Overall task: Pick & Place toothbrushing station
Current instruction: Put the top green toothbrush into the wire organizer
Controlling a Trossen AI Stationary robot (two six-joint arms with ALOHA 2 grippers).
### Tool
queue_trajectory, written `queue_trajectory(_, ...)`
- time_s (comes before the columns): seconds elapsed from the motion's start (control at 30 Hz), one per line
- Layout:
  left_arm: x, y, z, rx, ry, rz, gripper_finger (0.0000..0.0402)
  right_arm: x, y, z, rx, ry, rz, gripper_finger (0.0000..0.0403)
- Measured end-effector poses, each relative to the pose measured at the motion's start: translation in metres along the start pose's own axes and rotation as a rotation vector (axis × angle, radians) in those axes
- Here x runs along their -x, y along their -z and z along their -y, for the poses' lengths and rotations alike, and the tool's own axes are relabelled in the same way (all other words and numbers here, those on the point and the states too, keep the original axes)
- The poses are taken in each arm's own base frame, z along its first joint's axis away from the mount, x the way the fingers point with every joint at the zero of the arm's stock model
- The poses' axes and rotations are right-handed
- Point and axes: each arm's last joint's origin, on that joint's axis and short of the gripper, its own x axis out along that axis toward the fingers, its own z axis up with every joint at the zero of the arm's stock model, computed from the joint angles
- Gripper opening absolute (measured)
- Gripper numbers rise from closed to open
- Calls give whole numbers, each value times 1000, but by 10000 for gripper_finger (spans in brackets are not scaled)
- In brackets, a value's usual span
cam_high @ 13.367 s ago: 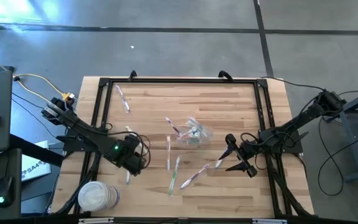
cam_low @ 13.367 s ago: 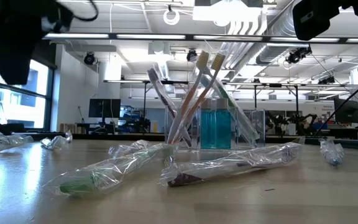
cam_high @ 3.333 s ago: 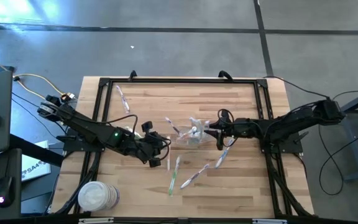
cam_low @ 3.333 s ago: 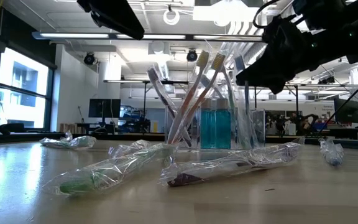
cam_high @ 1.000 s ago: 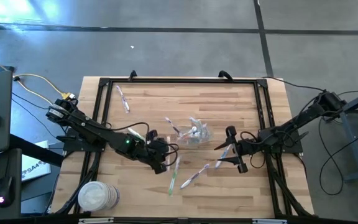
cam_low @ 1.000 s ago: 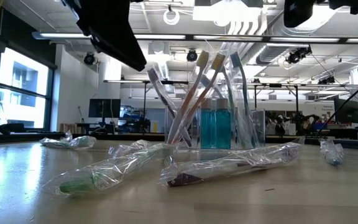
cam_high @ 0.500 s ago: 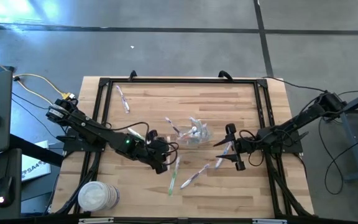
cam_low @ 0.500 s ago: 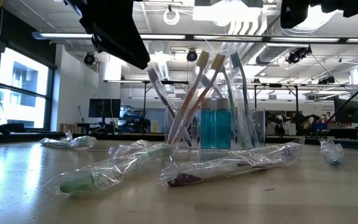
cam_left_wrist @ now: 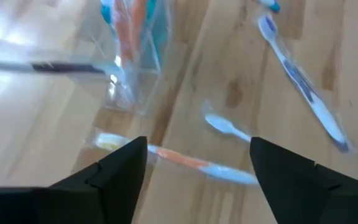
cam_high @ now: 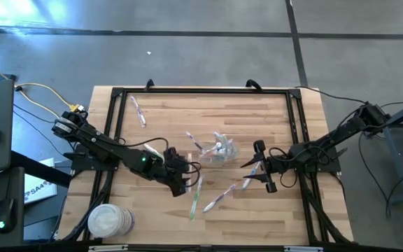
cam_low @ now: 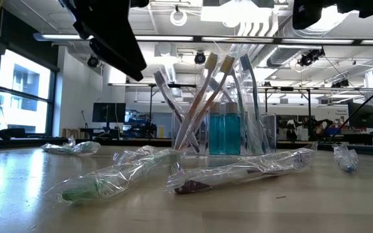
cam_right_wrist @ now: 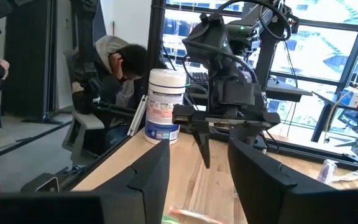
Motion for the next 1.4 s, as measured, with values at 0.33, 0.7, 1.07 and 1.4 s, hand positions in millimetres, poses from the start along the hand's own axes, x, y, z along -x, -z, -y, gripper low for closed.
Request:
queue_trajectory(0.33, -3, 21, -8, -86, -47, -227, 287, 0, 2, 0, -35, -2, -18, 137)
queue_trajectory(0.7, 3, 40, -38, -265, -277, -499, 287, 0, 2, 0, -62, -2, -20, 136)
queue_trajectory(1.07, -20, 29, -76, -252, -161, -611, 287, 0, 2, 0, -61, -2, -21, 136)
queue_trajectory(1.4, -48, 59, -97, -246, -78, -580, 287, 0, 4, -1, -81, -4, -42, 136)
